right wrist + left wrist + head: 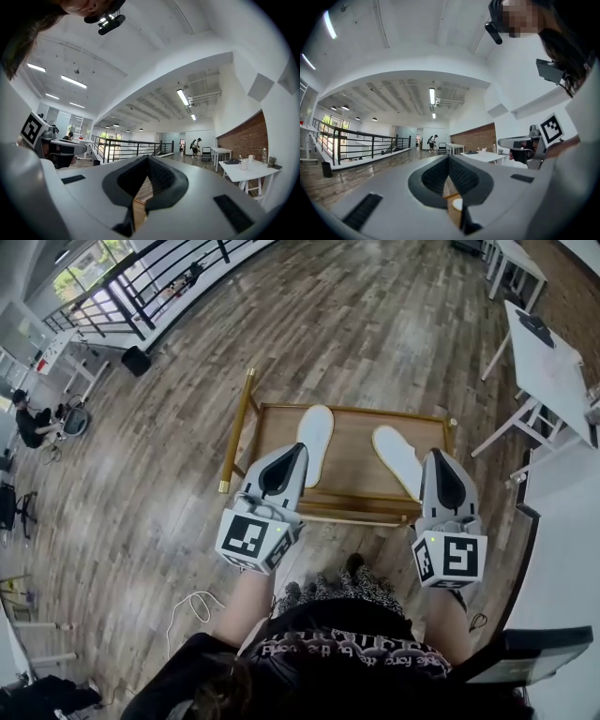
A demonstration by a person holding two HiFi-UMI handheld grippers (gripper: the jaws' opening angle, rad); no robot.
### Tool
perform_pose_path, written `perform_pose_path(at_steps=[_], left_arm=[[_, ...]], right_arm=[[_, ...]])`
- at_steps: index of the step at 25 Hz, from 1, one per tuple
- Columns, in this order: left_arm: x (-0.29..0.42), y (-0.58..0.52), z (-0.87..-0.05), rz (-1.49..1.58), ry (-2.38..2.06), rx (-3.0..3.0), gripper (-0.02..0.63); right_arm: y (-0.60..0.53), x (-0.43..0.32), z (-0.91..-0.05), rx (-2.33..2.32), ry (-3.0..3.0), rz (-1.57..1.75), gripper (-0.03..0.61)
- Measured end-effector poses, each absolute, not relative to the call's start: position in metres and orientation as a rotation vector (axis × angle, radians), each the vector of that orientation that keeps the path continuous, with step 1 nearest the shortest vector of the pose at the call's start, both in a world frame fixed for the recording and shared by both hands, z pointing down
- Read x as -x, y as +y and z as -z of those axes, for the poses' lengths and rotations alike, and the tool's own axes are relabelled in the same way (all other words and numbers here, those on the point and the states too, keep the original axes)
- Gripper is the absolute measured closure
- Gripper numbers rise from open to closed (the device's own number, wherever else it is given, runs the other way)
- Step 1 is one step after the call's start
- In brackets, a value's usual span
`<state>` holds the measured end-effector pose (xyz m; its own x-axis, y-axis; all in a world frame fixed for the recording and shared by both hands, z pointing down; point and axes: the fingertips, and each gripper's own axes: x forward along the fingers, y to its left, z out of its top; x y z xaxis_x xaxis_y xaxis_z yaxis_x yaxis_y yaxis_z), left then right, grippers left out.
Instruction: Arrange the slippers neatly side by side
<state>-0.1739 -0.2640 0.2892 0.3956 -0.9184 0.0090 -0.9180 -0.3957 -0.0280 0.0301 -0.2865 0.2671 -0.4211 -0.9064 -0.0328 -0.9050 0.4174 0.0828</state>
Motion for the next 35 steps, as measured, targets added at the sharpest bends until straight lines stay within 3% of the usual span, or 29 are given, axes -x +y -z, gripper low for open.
perform_pose_path(at_steps=[9, 31, 35], left_arm=[[0.158, -0.317, -0.285, 0.047, 1.760, 2.557, 0.620], [0.196, -0.390, -0.304, 0.103, 1.784, 2.592, 0.621], [0.198, -0.393, -0.312, 0.128, 1.790, 2.616, 0.621]], right_arm=[[-0.351, -0.038, -0.272, -1.603, -2.680, 0.128, 0.575], [-0.420, -0.009, -0.302, -1.550, -2.657, 0.025, 0.574], [-0.427, -0.015, -0.339, -1.429, -2.627, -0.078, 0.500]])
